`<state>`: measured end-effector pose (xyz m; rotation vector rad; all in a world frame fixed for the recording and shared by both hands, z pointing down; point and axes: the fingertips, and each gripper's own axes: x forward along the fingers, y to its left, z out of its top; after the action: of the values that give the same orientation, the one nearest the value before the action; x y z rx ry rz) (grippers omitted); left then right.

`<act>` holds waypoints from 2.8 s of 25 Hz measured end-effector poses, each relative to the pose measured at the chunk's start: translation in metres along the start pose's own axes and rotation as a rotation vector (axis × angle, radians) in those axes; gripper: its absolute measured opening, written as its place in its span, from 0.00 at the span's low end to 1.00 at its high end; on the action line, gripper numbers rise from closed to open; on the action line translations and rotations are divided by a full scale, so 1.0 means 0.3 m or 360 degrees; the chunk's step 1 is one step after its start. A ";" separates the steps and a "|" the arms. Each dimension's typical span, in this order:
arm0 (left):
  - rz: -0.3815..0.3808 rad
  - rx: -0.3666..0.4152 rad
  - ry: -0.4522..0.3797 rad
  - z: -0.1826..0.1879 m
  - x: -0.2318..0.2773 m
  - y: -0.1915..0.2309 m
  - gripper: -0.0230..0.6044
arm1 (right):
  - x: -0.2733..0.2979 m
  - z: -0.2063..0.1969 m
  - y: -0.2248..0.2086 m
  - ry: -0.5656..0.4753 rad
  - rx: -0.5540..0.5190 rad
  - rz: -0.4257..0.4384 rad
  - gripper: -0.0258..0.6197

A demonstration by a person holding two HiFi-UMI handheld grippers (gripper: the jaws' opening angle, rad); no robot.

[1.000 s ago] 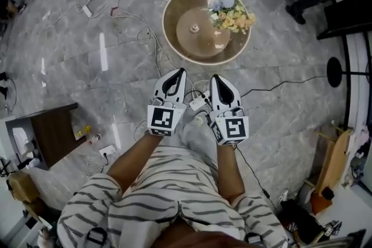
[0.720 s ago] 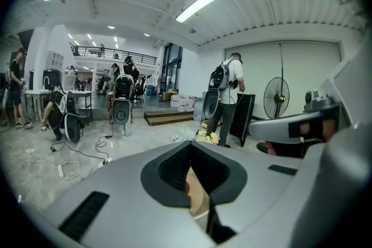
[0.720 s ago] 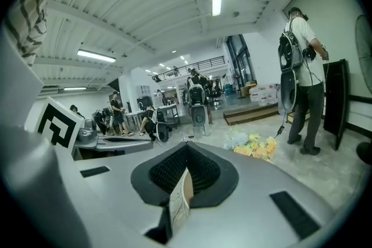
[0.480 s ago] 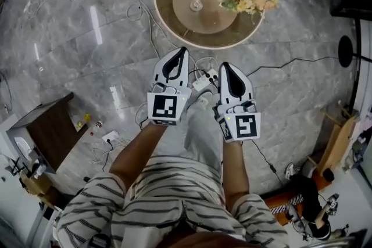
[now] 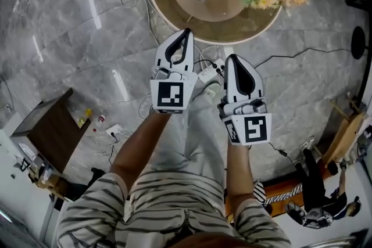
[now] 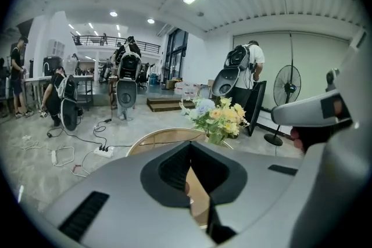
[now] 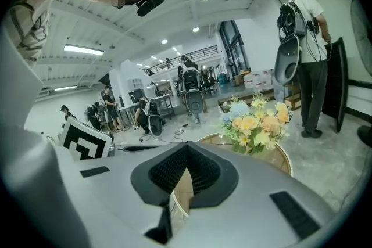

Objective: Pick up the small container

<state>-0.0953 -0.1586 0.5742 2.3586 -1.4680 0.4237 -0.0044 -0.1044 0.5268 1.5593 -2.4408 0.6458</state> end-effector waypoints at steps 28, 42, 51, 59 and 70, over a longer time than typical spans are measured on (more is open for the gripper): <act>-0.0142 0.0127 0.0195 -0.421 0.510 0.082 0.49 | 0.244 -0.273 -0.183 0.0093 0.0117 -0.0061 0.05; -0.0116 0.0272 0.0238 -0.563 0.733 0.120 0.74 | 0.265 -0.367 -0.245 0.0133 0.0161 -0.0132 0.05; -0.0060 0.0312 0.0312 -0.627 0.824 0.146 0.74 | 0.285 -0.400 -0.238 0.0157 0.0169 -0.0116 0.06; -0.0006 0.0365 0.0407 -0.644 0.856 0.154 0.64 | 0.276 -0.409 -0.252 0.0178 0.0159 -0.0136 0.06; -0.0003 0.0349 0.0424 -0.628 0.832 0.160 0.56 | 0.230 -0.384 -0.243 0.0173 0.0138 -0.0151 0.05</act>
<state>-0.0470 -0.2991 0.8536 2.3517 -1.3534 0.9021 0.0210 -0.1357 0.6741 1.6153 -2.2739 0.8068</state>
